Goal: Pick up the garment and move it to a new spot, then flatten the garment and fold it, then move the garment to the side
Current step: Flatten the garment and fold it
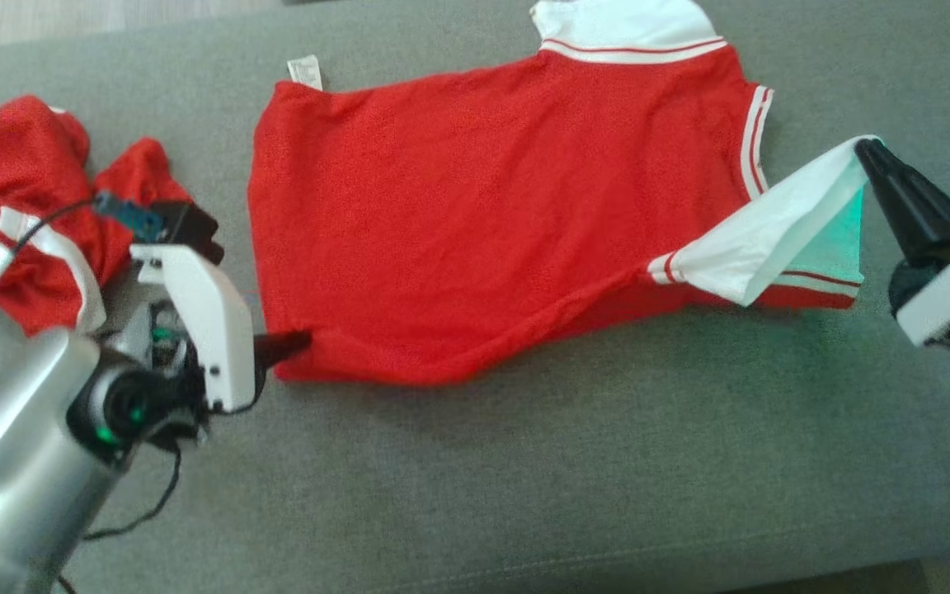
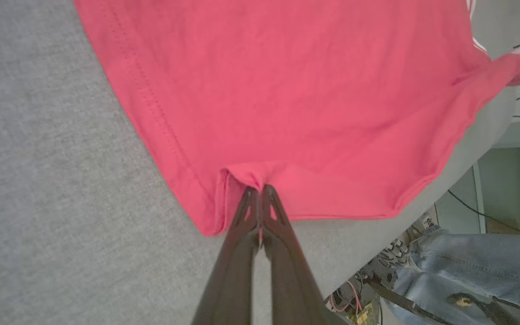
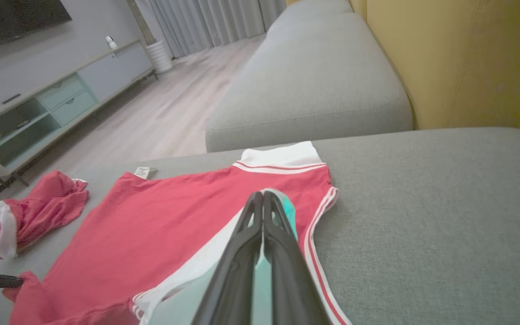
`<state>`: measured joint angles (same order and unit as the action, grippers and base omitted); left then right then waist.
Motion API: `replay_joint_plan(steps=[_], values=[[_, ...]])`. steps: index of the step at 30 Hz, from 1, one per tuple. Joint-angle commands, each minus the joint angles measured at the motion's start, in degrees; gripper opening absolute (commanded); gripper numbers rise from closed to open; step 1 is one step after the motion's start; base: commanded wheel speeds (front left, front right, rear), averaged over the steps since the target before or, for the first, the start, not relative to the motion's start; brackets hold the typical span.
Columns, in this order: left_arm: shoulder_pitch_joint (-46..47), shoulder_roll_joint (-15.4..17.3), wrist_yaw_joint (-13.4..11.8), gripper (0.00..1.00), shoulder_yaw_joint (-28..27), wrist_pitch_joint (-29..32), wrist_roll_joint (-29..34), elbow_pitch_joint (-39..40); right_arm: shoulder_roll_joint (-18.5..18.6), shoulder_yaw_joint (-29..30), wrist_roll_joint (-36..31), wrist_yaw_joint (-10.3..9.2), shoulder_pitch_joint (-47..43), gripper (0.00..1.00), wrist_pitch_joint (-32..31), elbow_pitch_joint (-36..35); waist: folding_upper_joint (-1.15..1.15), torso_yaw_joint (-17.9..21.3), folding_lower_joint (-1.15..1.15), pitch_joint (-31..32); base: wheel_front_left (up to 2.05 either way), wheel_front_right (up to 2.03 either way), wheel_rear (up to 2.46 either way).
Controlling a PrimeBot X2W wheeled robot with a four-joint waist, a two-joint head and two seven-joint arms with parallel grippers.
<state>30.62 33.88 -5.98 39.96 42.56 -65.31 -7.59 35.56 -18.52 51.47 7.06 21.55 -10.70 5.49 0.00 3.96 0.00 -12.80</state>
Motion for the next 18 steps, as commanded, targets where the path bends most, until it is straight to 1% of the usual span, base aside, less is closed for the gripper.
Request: replay_joint_plan(steps=[1, 5, 6, 8, 12, 15, 18], values=[[5.06, 1.38, 0.46, 0.00, -2.69, 0.94, -0.21, -1.03, 0.66, -1.39, -0.50, 0.43, 2.50, 0.00, -0.31, 1.20, 0.00, -0.34, 0.00, -1.30, 0.00, 0.00, 0.00], [8.84, 0.29, 0.79, 0.00, -2.38, 2.46, 0.20, -6.57, -0.12, -5.31, -0.87, 0.43, 7.99, 0.00, 0.07, 8.47, 0.00, -0.24, 0.00, -2.30, 0.00, 0.00, 0.00], [10.06, 0.27, 0.96, 0.00, -2.41, 3.15, 0.19, -8.58, -0.35, -7.15, -0.87, 0.43, 10.46, 0.00, 0.79, 11.80, 0.00, -0.20, 0.00, -2.64, 0.00, 0.00, 0.00], [11.00, 0.40, 1.11, 0.00, -2.72, 3.22, 0.19, -10.02, -0.52, -8.62, -0.53, 0.43, 12.65, 0.00, 1.82, 14.57, 0.00, -0.18, 0.00, -2.88, 0.00, 0.00, 0.00], [11.97, 0.63, 1.43, 0.00, -3.05, 3.05, 0.30, -11.72, -0.94, -11.58, 0.85, 0.43, 16.43, 0.00, 4.01, 18.39, 0.00, -0.19, 0.00, -3.29, 0.00, 0.00, 0.00], [12.43, 0.11, 1.49, 0.00, -3.41, 2.35, 0.19, -12.32, -1.15, -13.14, 1.50, 0.43, 18.13, 0.00, 4.86, 19.98, 0.00, -0.24, 0.00, -3.53, 0.00, 0.00, 0.00], [13.14, -1.09, 1.59, 0.00, -3.59, 1.48, 0.13, -13.31, -1.43, -15.46, 2.03, 0.43, 20.59, 0.00, 6.10, 22.70, 0.00, -0.24, 0.00, -4.00, 0.00, 0.00, 0.00]])
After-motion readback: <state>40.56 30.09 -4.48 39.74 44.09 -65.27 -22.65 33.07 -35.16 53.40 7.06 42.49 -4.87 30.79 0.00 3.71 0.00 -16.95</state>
